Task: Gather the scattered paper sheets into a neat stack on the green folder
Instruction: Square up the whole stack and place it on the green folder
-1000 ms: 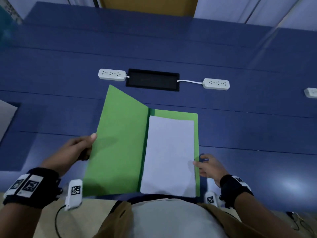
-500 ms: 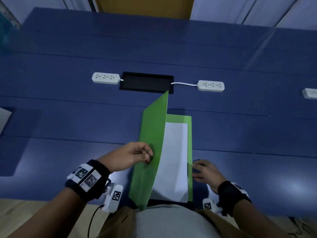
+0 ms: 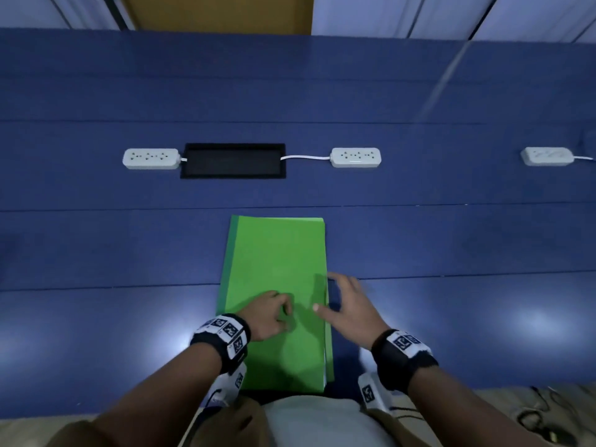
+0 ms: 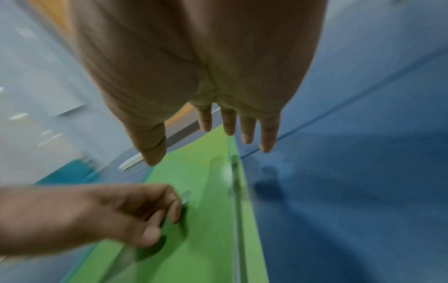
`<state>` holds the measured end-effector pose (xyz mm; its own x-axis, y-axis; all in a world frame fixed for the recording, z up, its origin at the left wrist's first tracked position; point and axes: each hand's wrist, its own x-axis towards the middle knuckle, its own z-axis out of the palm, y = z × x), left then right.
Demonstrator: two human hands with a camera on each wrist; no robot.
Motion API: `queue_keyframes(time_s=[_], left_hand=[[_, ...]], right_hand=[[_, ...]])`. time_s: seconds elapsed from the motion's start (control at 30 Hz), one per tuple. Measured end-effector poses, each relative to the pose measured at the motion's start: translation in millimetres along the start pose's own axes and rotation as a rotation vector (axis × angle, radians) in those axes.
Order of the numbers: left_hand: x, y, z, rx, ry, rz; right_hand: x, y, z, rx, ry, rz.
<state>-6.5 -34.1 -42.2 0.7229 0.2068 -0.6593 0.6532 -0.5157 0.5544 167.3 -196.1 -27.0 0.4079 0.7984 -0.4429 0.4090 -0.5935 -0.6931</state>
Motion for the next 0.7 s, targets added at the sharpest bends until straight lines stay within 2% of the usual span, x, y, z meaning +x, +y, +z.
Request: queue_keyframes(time_s=[0.07, 0.13, 0.2, 0.23, 0.3, 0.37, 0.4, 0.47, 0.53, 0.6, 0.7], left_hand=[[-1.0, 3.3, 0.3, -0.022, 0.002, -0.026], [-7.2, 3.4, -8.1, -0.14, -0.014, -0.011], [-19.3, -3.4, -14.7, -0.256, 0.002, -0.052], [-24.8, -12.0, -14.3, -0.292, 0.054, -0.089], [-35.8, -31.6, -7.8, -0.205, 0.277, -0.238], [-47.2, -48.3, -0.2, -0.142, 0.503, -0.461], [-52.8, -51.9, 0.5, -0.205, 0.543, -0.546], [-56.3, -62.2, 2.7, -0.406, 0.522, -0.587], [-56.2, -64.4, 0.9, -0.541, 0.445, -0.551], [-53.2, -59.3, 1.2, -0.536, 0.396, -0.554], [-49.0, -51.8, 3.0, -0.416, 0.405, -0.59]], right_hand=[[3.5, -17.6, 12.8, -0.217, -0.173, -0.156], [8.7, -19.6, 32.5, -0.439, -0.335, -0.222], [13.6, -8.2, 47.5, -0.627, -0.413, -0.253], [15.0, -2.0, 51.8, -0.678, -0.425, -0.259], [14.8, 4.4, 54.8, -0.708, -0.426, -0.253], [13.5, 4.1, 56.1, -0.712, -0.434, -0.242], [13.5, 3.5, 56.5, -0.718, -0.435, -0.239], [13.7, 1.5, 55.8, -0.711, -0.425, -0.238], [13.0, -0.5, 55.2, -0.68, -0.373, -0.225], [9.2, -4.7, 51.2, -0.602, -0.239, -0.14], [8.7, -6.0, 31.2, -0.388, -0.016, 0.052]])
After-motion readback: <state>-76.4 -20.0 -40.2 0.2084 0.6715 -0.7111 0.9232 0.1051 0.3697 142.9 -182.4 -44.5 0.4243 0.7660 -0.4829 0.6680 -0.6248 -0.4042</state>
